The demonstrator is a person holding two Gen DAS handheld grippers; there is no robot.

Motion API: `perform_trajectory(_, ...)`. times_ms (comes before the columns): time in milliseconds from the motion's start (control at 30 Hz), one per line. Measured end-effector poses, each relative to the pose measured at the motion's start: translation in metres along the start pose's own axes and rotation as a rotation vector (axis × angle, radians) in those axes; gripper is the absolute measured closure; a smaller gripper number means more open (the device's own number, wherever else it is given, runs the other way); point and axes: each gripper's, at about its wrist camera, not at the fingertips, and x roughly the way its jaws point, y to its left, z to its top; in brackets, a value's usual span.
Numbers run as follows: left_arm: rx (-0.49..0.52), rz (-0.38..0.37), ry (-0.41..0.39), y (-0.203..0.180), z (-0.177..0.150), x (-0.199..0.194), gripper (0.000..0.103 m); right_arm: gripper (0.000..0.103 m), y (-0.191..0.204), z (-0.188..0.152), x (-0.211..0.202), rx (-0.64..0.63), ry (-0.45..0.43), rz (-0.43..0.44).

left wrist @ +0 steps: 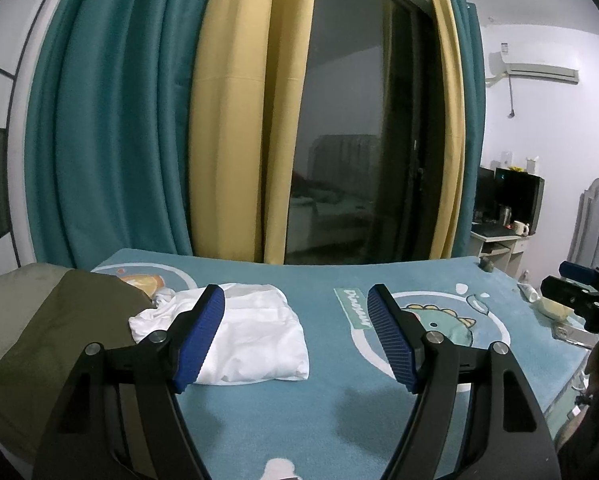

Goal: Fold large clothes

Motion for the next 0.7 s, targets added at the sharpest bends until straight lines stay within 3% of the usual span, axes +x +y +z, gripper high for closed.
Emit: perform_trajectory(700,-0.004,-0.01,0.023,-0.0073,-0.0026,0.0028,0.026,0.001,-0.0023,0.0028,0.005,-0.009,0.005,-0.018)
